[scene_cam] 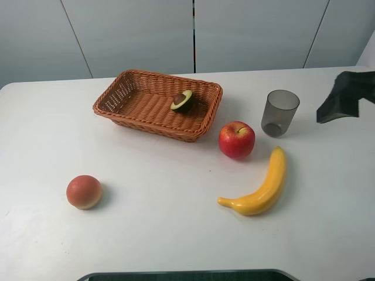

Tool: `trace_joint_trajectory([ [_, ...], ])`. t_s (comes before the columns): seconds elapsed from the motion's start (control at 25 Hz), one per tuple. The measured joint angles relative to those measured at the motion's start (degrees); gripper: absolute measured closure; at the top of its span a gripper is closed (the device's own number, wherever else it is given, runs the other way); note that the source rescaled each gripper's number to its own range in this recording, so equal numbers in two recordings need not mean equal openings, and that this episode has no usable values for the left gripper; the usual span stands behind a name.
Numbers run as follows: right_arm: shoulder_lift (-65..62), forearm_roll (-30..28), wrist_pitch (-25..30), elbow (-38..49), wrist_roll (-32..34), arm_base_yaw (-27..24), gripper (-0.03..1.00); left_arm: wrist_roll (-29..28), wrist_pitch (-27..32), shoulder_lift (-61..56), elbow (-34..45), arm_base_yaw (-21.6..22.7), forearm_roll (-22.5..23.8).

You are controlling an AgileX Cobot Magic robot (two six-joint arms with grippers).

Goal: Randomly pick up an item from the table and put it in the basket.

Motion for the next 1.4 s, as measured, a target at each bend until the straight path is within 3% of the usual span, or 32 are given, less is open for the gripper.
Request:
trace_joint_trajectory([
  [0.36,-20.71,-7.72,5.42,0.24,-2.91,-0.53,-0.03,0.0,0.0,0.0,0.0,0.0,0.0],
  [0.72,-36.76,-8.54,14.07,0.51,-8.5,-0.53,-0.03,0.0,0.0,0.0,0.0,0.0,0.0],
  [1.08,-49.92,-7.47,11.91,9.0,-10.66,-0.53,-0.03,-0.12,0.0,0.0,0.0,0.0,0.0],
  [1.4,-59.15,-6.67,12.6,10.39,-12.58,-0.53,-0.03,-0.02,0.0,0.0,0.0,0.0,0.0],
])
